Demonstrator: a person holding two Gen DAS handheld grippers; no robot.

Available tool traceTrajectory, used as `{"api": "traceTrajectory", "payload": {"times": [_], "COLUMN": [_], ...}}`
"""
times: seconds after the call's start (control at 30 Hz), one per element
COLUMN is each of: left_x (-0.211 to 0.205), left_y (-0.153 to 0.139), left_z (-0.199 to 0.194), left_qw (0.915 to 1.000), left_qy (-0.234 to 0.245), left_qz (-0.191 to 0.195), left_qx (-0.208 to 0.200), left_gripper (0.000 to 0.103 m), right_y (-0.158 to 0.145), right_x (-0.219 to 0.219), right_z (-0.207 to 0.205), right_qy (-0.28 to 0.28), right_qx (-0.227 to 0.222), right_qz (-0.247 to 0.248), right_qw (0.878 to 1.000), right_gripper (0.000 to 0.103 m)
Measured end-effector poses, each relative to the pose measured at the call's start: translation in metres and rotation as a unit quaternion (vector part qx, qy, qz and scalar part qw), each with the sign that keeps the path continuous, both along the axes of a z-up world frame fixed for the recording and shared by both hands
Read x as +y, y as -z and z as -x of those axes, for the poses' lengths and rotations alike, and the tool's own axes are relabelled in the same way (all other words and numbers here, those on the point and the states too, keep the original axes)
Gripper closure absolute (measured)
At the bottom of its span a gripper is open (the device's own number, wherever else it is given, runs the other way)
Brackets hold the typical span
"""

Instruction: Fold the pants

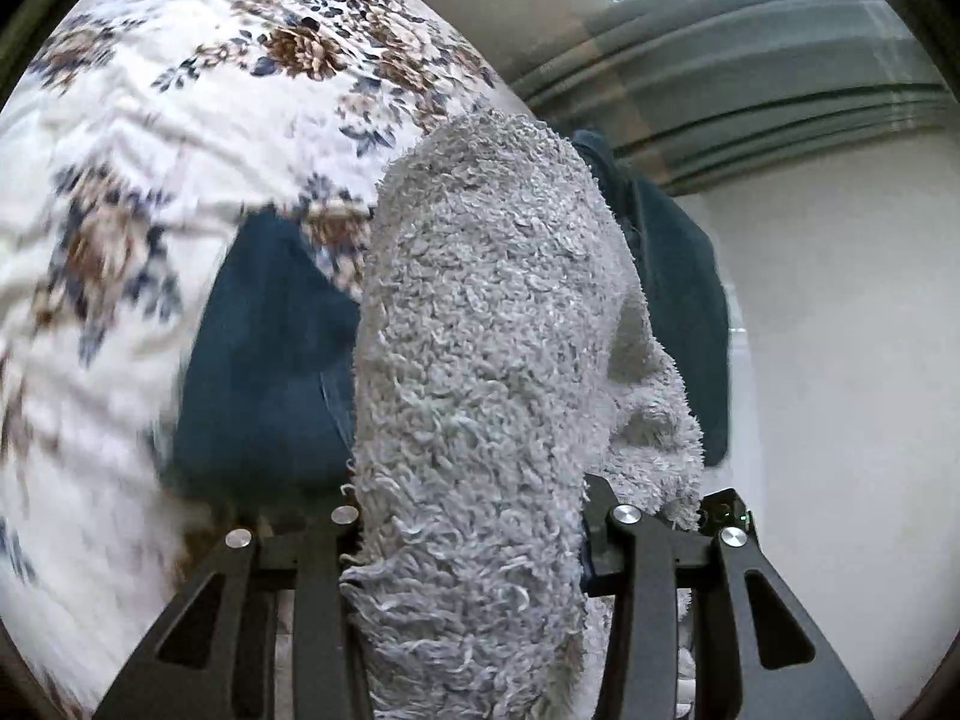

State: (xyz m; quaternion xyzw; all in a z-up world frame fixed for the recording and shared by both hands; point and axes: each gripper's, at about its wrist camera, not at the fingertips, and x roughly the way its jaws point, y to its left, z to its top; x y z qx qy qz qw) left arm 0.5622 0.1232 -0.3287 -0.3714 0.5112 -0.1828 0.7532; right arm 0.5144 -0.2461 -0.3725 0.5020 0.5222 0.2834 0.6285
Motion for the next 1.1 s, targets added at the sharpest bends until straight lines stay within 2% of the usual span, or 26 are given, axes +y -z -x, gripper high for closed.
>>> {"api": "traceTrajectory", "payload": {"times": [0.13, 0.2, 0.27, 0.3, 0.33, 0.37, 0.4, 0.47, 0.5, 0.53, 0.57, 0.6, 0.63, 0.7, 0.73, 0.8, 0.83, 0.9, 1.03, 1.1], "left_x": [0.014, 0.022, 0.027, 0.03, 0.031, 0.033, 0.033, 0.029, 0.025, 0.02, 0.012, 0.006, 0.002, -0.011, -0.011, -0.022, -0.028, -0.036, -0.044, -0.048], "left_y": [0.047, 0.089, 0.118, 0.132, 0.133, 0.128, 0.121, 0.101, 0.085, 0.072, 0.052, 0.039, 0.029, 0.01, 0.013, -0.003, -0.012, -0.024, -0.063, -0.083], "left_z": [-0.052, -0.065, -0.069, -0.065, -0.061, -0.054, -0.05, -0.039, -0.032, -0.027, -0.017, -0.013, -0.009, 0.006, 0.006, 0.024, 0.035, 0.051, 0.095, 0.117], "left_qw": [0.9996, 0.9963, 0.9894, 0.9873, 0.9867, 0.986, 0.9851, 0.9821, 0.9788, 0.9752, 0.9669, 0.9586, 0.9509, 0.9271, 0.9191, 0.8985, 0.8921, 0.8853, 0.8824, 0.8775], "left_qy": [-0.005, -0.013, -0.012, -0.013, -0.017, -0.026, -0.033, -0.041, -0.042, -0.041, -0.042, -0.045, -0.044, -0.05, -0.051, -0.053, -0.05, -0.05, -0.05, -0.053], "left_qz": [-0.016, -0.037, -0.071, -0.075, -0.08, -0.099, -0.116, -0.152, -0.182, -0.207, -0.248, -0.28, -0.306, -0.371, -0.39, -0.436, -0.449, -0.462, -0.467, -0.475], "left_qx": [0.023, 0.077, 0.126, 0.14, 0.14, 0.132, 0.123, 0.104, 0.085, 0.065, 0.042, 0.029, 0.02, 0.017, 0.016, 0.007, 0.001, -0.005, -0.025, -0.042], "left_gripper": [0.062, 0.057, 0.056, 0.051, 0.043, 0.04, 0.034, 0.033, 0.031, 0.019, 0.01, 0.0, 0.0, 0.0, 0.0, 0.0, 0.0, 0.0, 0.0, 0.0], "right_y": [0.035, 0.059, 0.082, 0.092, 0.097, 0.099, 0.096, 0.082, 0.071, 0.056, 0.04, 0.02, -0.003, -0.036, -0.053, -0.083, -0.097, -0.122, -0.181, -0.211], "right_x": [0.017, 0.024, 0.027, 0.029, 0.03, 0.031, 0.032, 0.032, 0.033, 0.034, 0.035, 0.039, 0.046, 0.052, 0.06, 0.067, 0.069, 0.075, 0.074, 0.079], "right_z": [-0.075, -0.1, -0.117, -0.121, -0.122, -0.122, -0.122, -0.12, -0.118, -0.115, -0.113, -0.11, -0.101, -0.091, -0.078, -0.052, -0.04, -0.011, 0.037, 0.069], "right_qy": [-0.001, -0.013, -0.025, -0.035, -0.041, -0.047, -0.054, -0.057, -0.061, -0.061, -0.061, -0.063, -0.061, -0.058, -0.053, -0.043, -0.037, -0.027, -0.012, -0.005], "right_qx": [0.018, 0.034, 0.066, 0.082, 0.09, 0.094, 0.093, 0.075, 0.066, 0.049, 0.029, 0.006, -0.024, -0.063, -0.081, -0.096, -0.1, -0.109, -0.124, -0.138], "right_qz": [0.018, 0.043, 0.079, 0.096, 0.11, 0.124, 0.145, 0.166, 0.192, 0.235, 0.272, 0.323, 0.386, 0.45, 0.492, 0.521, 0.533, 0.542, 0.553, 0.559], "right_qw": [1.0, 0.998, 0.994, 0.991, 0.989, 0.987, 0.984, 0.982, 0.977, 0.969, 0.96, 0.944, 0.92, 0.889, 0.865, 0.847, 0.84, 0.833, 0.824, 0.817], "right_gripper": [0.055, 0.055, 0.052, 0.044, 0.039, 0.021, 0.01, 0.01, 0.01, 0.01, 0.009, 0.009, 0.009, 0.006, 0.006, 0.006, 0.006, 0.006, 0.006, 0.006]}}
